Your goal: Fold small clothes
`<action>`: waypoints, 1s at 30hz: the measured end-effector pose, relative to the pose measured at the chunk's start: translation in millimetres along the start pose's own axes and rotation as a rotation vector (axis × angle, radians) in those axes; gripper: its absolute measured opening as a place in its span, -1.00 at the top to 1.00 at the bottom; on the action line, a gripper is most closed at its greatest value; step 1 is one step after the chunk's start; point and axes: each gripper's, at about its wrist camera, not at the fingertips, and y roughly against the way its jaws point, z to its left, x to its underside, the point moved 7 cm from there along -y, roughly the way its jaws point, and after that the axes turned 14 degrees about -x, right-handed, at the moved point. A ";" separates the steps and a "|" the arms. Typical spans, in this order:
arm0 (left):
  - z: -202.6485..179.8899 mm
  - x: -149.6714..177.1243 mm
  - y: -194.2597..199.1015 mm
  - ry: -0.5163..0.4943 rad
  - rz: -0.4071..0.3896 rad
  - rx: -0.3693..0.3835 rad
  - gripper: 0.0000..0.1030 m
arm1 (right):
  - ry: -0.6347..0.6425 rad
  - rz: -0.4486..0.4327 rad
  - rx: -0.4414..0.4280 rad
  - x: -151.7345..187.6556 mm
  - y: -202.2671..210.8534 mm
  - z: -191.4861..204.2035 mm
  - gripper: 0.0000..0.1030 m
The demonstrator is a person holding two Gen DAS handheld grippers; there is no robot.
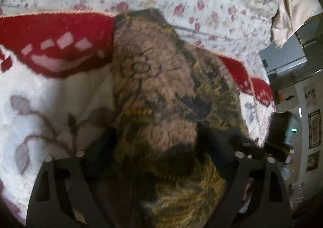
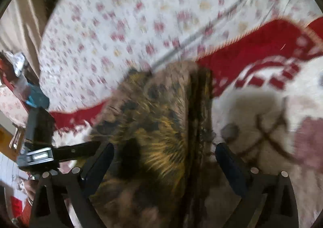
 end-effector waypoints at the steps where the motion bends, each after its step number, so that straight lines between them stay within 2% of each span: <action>1: -2.4 -0.3 -1.3 -0.019 0.000 -0.015 -0.77 | 0.022 -0.025 -0.007 -1.9 1.0 1.6 -0.70; 2: -5.4 -1.0 -1.5 -0.048 -0.007 -0.028 -0.75 | 0.031 -0.025 -0.067 -2.9 -1.4 9.4 -0.18; 3: -11.2 -1.6 1.0 -0.090 -0.030 -0.032 -0.45 | 0.013 -0.021 -0.079 -3.1 -3.2 12.8 0.06; 4: -14.3 -1.5 2.3 -0.111 -0.037 -0.027 -0.25 | 0.017 -0.033 -0.061 -4.7 -1.3 15.9 0.11; 5: -15.9 -1.0 3.2 -0.121 -0.032 -0.024 -0.08 | 0.031 -0.036 -0.053 -5.5 0.2 20.3 0.30; 6: -16.2 -1.6 7.4 -0.120 -0.035 -0.025 0.08 | 0.035 -0.045 -0.055 -6.9 3.2 27.1 0.37; 8: -12.9 -1.2 20.8 -0.112 -0.039 -0.008 0.25 | 0.035 -0.063 -0.084 -8.4 10.4 41.6 0.41; 12: 3.6 12.1 78.6 -0.098 -0.083 0.030 0.25 | 0.093 -0.066 -0.200 -1.8 29.7 97.9 0.43; 14: 16.7 26.9 101.4 -0.102 -0.093 -0.001 0.25 | 0.111 -0.051 -0.224 8.5 29.9 119.4 0.43; 16: 36.7 51.7 118.2 -0.100 -0.090 -0.064 0.25 | 0.107 -0.015 -0.252 29.7 24.0 137.1 0.42; 17: 46.9 64.2 121.4 -0.093 -0.082 -0.092 0.25 | 0.105 0.009 -0.248 42.1 18.4 140.6 0.39; 19: 70.7 90.1 118.4 -0.066 -0.055 -0.170 0.25 | 0.103 0.104 -0.184 71.2 5.3 137.9 0.18; 20: 80.3 99.7 115.4 -0.061 -0.047 -0.208 0.24 | 0.113 0.139 -0.138 81.1 2.4 134.0 0.07; 21: 86.9 108.8 112.0 -0.056 -0.043 -0.227 0.17 | 0.137 0.157 -0.071 88.4 2.8 129.7 0.06; 22: 90.4 113.8 113.0 -0.046 -0.057 -0.230 0.05 | 0.170 0.151 -0.021 92.2 8.6 128.3 0.04; 24: 91.2 117.2 119.4 -0.031 -0.085 -0.255 -0.06 | 0.208 0.106 0.013 90.0 26.4 136.3 -0.05; 27: 84.9 116.4 129.6 -0.048 -0.128 -0.300 -0.07 | 0.292 0.058 -0.003 80.0 36.8 164.0 -0.05; 30: 76.8 114.2 132.1 -0.068 -0.182 -0.356 -0.19 | 0.429 0.068 -0.021 77.0 24.1 193.1 -0.04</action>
